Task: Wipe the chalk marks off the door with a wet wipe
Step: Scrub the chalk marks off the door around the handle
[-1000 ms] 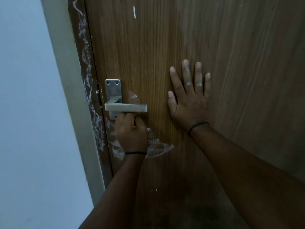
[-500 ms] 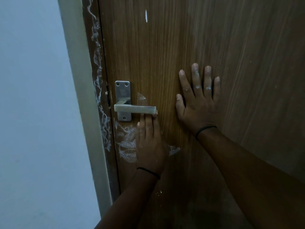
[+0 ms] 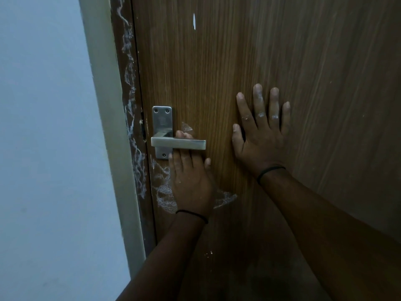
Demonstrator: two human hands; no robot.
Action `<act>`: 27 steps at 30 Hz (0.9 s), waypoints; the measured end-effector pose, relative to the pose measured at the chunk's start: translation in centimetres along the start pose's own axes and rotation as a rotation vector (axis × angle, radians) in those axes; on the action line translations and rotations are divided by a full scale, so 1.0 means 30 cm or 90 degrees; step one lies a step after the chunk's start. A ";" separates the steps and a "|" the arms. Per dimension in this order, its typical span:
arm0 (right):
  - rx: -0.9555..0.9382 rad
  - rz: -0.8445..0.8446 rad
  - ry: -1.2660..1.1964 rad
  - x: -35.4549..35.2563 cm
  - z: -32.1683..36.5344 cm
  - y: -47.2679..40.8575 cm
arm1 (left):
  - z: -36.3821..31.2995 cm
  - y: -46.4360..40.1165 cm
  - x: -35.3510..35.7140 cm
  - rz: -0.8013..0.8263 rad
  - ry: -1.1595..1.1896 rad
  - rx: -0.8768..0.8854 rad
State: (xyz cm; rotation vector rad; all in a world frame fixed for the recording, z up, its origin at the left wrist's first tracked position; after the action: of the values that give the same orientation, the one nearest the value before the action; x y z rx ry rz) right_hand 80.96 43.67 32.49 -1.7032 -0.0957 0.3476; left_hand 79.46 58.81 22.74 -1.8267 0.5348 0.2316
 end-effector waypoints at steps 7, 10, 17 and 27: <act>0.003 -0.006 0.011 -0.003 -0.004 0.003 | -0.040 0.056 0.036 0.055 0.053 -0.045; 0.001 -0.002 0.001 -0.001 0.001 0.003 | -0.051 -0.036 -0.009 0.002 0.063 -0.013; 0.002 -0.002 0.000 -0.005 -0.002 -0.001 | -0.072 -0.062 -0.019 -0.019 0.101 0.007; 0.002 0.009 0.002 0.006 0.001 0.002 | -0.055 -0.081 -0.033 -0.027 0.120 0.016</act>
State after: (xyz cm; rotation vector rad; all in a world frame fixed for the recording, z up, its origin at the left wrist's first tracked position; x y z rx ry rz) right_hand 81.11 43.72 32.39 -1.7019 -0.0805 0.3545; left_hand 79.56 58.07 25.74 -1.8438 0.6257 0.0232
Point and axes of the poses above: each hand's wrist, its own y-axis away from the middle knuckle, its own x-axis out of the palm, z = x × y, the point moved 10 cm from there along -y, towards the middle knuckle, and after that the axes turned 1 degree about z, right-handed, at the moved point
